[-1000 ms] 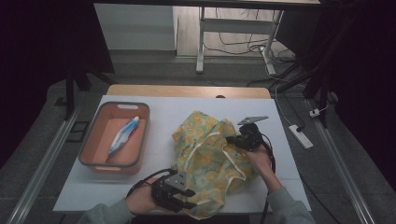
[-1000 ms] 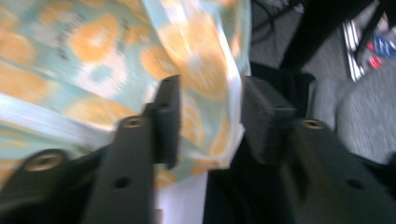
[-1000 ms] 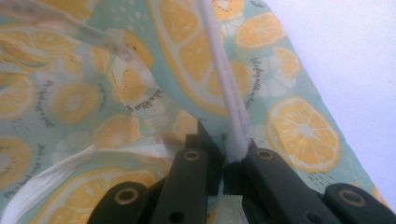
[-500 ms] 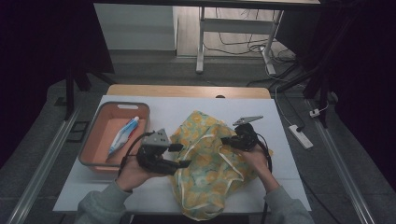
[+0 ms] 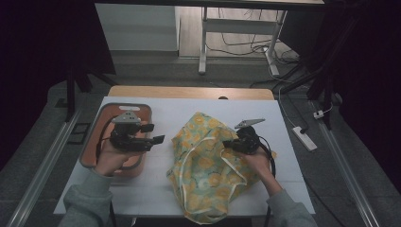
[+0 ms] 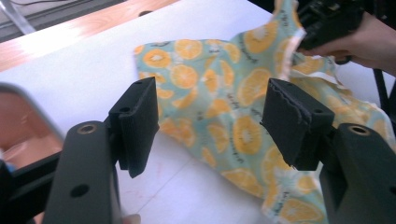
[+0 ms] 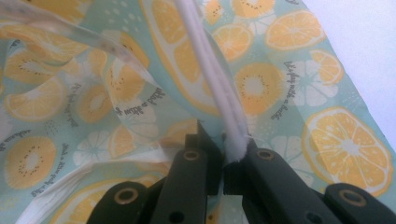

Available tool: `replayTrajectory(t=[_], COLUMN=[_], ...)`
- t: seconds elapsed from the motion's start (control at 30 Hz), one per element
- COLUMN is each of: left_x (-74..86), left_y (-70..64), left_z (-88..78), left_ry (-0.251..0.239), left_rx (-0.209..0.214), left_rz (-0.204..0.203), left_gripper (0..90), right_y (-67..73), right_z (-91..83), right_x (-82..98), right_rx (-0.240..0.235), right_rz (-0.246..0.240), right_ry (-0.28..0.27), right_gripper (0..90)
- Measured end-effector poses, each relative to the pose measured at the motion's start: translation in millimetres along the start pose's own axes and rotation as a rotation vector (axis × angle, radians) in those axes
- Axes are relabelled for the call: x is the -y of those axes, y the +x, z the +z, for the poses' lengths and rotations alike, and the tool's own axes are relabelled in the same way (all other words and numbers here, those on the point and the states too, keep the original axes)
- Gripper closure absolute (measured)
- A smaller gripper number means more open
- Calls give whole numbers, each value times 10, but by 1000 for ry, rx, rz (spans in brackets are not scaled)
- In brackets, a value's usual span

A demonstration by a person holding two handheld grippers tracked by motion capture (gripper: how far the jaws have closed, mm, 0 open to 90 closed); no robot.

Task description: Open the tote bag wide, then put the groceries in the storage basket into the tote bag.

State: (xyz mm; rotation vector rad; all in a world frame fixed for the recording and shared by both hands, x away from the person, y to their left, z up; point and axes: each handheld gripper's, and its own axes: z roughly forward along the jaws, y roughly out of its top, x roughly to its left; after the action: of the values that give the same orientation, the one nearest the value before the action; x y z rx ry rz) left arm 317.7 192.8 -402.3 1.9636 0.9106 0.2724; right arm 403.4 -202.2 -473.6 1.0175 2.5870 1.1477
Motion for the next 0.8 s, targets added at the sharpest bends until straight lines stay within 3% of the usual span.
replayTrajectory(t=[0.1,0.17,0.37,0.5,0.8], left_x=[28,52,140,196,305], left_y=[102,180,418,538,814], left_z=[-17,-21,-54,-43,13], left_ry=[22,33,53,95,178], left_rx=[-51,-63,-139,-219,-343], left_rz=[-14,-26,-86,-103,-153], left_gripper=[358,352,350,334,307], right_y=[3,4,13,15,24], right_z=[-9,-12,-14,-16,-5], right_x=[6,8,7,5,14], right_rx=[-3,-3,-5,-4,-4], right_rz=[0,0,-7,-8,-8], right_ry=[0,-1,-3,-3,5], right_gripper=[884,885,885,885,884])
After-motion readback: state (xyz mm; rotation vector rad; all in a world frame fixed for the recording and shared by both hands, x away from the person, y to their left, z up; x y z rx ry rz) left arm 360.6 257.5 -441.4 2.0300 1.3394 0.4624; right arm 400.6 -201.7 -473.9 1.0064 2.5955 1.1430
